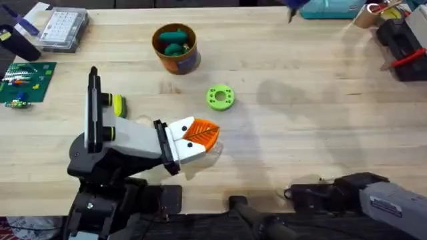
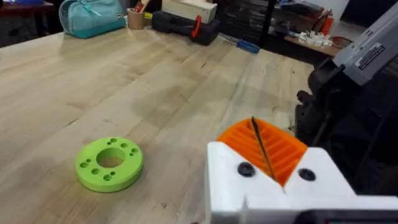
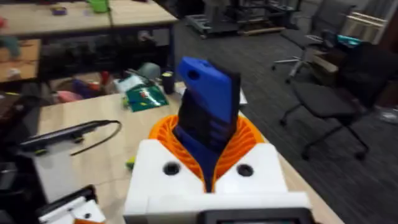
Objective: Pick up the gripper from the table and insert it into the empty holder that is missing its gripper. Then pick up a screw, insert it into the mounting hole, and use the screwdriver to tighten it. Finally, clean up the table by picking up the vegetable and placing it into the bucket.
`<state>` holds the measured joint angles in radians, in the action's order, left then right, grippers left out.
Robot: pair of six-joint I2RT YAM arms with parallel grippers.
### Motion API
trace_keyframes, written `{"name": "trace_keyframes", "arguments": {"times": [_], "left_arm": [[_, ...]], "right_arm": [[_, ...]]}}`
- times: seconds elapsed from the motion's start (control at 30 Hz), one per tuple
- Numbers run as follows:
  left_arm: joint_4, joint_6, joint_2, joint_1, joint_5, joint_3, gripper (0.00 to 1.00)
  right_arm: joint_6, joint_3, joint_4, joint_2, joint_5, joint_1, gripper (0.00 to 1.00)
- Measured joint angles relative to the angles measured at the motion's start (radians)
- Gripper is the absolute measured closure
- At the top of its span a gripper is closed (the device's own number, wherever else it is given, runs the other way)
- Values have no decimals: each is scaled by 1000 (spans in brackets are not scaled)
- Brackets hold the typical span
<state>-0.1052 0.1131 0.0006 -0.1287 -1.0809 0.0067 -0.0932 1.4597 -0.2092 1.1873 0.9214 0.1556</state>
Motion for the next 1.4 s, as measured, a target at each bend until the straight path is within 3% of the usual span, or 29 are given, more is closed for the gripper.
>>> {"name": "trace_keyframes", "arguments": {"times": [0.63, 1.03, 1.17, 1.4], "left_arm": [[0, 0, 0, 0, 0, 0, 984], [0, 0, 0, 0, 0, 0, 984], [0, 0, 0, 0, 0, 0, 984], [0, 0, 0, 0, 0, 0, 984]], "right_arm": [[46, 0, 111, 0, 28, 361, 974], [78, 0, 137, 0, 30, 378, 974], [132, -67, 341, -5, 31, 383, 974], [233, -238, 556, -5, 49, 384, 974]]}}
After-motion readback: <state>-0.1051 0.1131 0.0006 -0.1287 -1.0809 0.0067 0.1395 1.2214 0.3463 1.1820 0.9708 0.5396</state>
